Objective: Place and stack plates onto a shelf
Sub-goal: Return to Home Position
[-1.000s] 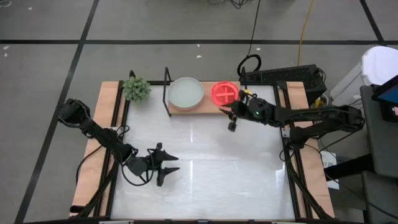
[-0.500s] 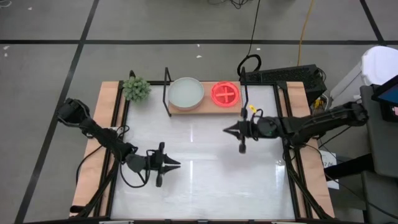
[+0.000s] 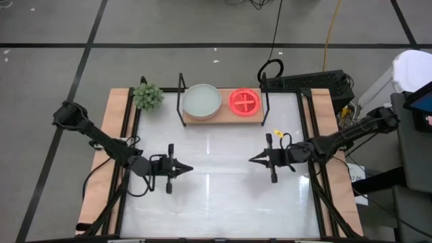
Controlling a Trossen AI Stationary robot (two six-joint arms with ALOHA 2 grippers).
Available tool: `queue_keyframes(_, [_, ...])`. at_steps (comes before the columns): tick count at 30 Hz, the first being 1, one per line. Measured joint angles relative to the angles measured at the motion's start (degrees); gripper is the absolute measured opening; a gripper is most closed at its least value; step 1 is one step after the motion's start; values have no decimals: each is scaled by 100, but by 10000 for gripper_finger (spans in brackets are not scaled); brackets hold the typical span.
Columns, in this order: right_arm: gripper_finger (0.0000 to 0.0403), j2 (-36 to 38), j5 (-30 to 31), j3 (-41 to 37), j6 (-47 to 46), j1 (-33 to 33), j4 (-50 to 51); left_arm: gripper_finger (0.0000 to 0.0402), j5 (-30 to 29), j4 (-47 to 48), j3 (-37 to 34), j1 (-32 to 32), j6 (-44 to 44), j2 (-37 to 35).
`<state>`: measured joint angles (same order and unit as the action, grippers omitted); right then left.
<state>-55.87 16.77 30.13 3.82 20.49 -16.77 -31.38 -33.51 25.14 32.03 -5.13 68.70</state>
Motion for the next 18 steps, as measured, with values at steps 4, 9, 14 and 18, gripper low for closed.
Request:
queue_keyframes(4, [0,422,-43,-531,85,59,-245,4,10,212,-317,3,169,-444])
queue_keyframes(9, [0,933,-490,-1157,226,31,-502,4,6,202,-850,-130,193,-1122])
queue_keyframes(14, [0,1240,-791,-1771,447,-42,-1051,4,74,209,-1373,-320,287,-1740])
queue_keyframes(18, [0,1376,-793,-2191,482,-144,-1293,3,637,202,-1726,-518,569,-2189])
